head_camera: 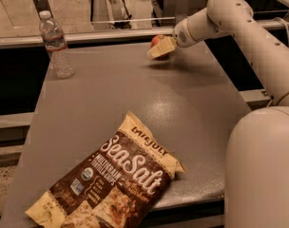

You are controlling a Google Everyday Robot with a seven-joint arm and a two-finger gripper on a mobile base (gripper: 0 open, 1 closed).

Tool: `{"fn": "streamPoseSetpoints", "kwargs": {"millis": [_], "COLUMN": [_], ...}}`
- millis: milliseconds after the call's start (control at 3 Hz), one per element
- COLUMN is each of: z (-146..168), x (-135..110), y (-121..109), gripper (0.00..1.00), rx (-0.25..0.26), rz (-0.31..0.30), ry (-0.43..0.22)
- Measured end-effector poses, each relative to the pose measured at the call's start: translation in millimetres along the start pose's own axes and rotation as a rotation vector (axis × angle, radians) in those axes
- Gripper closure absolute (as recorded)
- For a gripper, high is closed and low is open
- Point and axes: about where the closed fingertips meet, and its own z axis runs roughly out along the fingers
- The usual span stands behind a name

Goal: Move apple near water bottle

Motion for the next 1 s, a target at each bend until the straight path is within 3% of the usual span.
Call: {"fn": "streamPoseSetpoints", "kwargs": {"millis": [667,1000], "z": [-1.5,-20.4], "x": [-0.9,-15.4], "y": [12.0,24.0], "gripper": [0.6,0.83], "rx": [-0.067,-0.104], "rz": [-0.011,-0.075], "ry": [-0.009,-0.052]}}
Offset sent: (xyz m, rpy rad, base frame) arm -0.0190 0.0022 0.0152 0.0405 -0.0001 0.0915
